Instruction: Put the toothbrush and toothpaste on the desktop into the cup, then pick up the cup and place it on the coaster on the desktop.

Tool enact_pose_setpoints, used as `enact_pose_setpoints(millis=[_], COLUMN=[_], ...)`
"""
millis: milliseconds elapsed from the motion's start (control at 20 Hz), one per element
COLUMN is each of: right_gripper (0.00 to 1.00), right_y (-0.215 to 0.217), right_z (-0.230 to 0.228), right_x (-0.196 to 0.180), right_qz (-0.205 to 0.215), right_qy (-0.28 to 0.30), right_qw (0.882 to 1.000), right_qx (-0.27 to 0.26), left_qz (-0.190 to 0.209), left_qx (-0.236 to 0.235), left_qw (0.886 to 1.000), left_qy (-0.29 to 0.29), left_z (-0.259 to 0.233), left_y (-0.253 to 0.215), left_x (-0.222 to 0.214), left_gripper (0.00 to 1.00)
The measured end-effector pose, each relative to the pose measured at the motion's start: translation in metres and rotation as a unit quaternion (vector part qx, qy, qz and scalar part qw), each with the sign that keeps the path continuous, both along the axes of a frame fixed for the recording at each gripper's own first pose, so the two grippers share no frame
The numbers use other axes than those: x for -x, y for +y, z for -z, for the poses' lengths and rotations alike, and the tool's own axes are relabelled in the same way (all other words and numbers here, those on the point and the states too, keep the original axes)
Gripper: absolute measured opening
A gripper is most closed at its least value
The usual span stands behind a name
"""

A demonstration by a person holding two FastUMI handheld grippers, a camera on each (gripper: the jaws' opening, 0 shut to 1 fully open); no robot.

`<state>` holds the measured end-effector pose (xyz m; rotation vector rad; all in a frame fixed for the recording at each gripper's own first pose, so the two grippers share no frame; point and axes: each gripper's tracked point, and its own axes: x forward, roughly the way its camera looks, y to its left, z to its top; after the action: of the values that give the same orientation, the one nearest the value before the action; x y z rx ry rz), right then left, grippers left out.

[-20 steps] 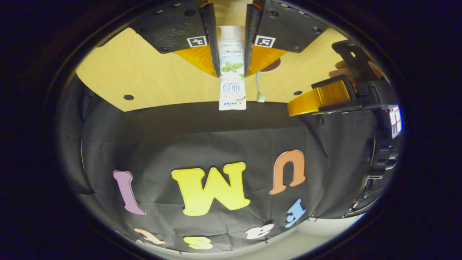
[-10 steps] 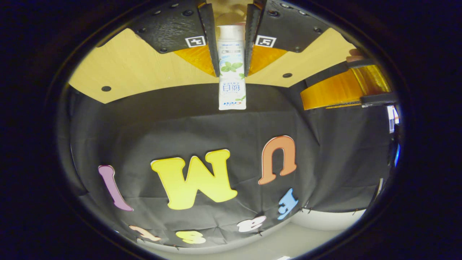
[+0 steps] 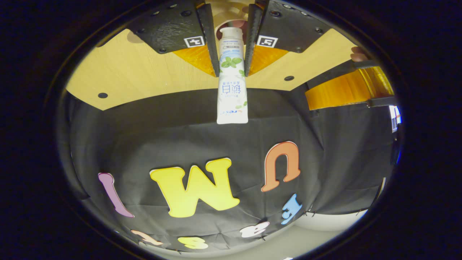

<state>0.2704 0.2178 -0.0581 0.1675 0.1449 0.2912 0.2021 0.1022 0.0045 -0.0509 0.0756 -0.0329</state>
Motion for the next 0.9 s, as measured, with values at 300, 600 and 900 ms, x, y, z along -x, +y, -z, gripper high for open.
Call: enact_pose_setpoints(millis=[300,600,900], right_gripper=[0.34,0.39,0.75], right_y=[0.000,-0.008,-0.038], right_z=[-0.017,-0.024,-0.046], right_x=[0.011,0.023,0.057], right_qz=[-0.009,-0.012,-0.008], right_qy=[-0.028,-0.029,-0.067], right_qw=[1.000,1.000,0.998], right_qx=[-0.004,-0.004,0.020], left_qz=[0.001,0.000,0.019], left_qx=[0.000,-0.003,0.021], left_qw=[1.000,1.000,0.999], left_qy=[0.006,0.026,0.029], left_z=[0.005,0.015,0.010], left_y=[-0.001,-0.005,-0.034], left_x=[-0.002,-0.002,0.005], left_gripper=[0.99,1.00,0.99])
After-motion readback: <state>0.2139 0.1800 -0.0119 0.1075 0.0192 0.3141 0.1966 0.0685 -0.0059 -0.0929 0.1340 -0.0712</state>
